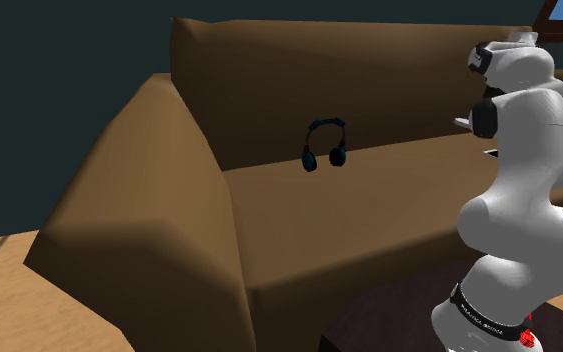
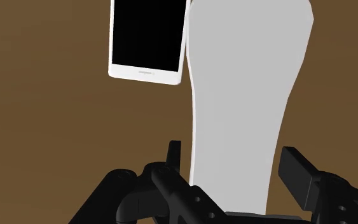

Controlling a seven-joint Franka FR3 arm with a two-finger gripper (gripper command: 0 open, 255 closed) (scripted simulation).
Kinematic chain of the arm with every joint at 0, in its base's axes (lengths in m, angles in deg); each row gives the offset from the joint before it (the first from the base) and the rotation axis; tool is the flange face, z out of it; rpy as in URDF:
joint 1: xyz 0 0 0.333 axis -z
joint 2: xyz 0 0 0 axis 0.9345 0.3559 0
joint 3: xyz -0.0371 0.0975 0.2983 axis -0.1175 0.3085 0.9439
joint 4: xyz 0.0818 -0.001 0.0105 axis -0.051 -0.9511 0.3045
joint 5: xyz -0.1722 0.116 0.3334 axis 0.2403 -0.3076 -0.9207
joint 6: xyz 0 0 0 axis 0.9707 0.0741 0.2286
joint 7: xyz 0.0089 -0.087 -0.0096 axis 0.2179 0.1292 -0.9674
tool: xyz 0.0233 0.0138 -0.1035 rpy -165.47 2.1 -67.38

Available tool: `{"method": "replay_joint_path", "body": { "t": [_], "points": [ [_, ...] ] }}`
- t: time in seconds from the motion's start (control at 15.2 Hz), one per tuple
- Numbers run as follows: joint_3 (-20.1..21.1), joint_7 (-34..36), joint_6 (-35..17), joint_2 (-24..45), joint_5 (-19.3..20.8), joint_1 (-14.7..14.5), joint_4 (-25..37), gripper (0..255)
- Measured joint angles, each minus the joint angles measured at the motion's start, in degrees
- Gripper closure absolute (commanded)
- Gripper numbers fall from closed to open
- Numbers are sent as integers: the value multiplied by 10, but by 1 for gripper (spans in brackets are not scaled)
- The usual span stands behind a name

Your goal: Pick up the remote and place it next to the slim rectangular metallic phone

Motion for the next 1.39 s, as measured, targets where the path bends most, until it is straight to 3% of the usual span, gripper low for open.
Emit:
{"method": "replay_joint_path", "body": {
  "t": [0.13, 0.66, 1.12, 1.19, 1.39],
  "points": [
    [-5, -7, -31, -19, 2, -17, -54, 255],
    [-7, -20, -104, -29, 1, -41, -145, 255],
    [-6, -21, -114, -26, 0, -42, -152, 255],
    [-6, -21, -114, -26, 0, -42, -152, 0],
    [-6, -21, -114, -26, 0, -42, -152, 0]
  ]
}}
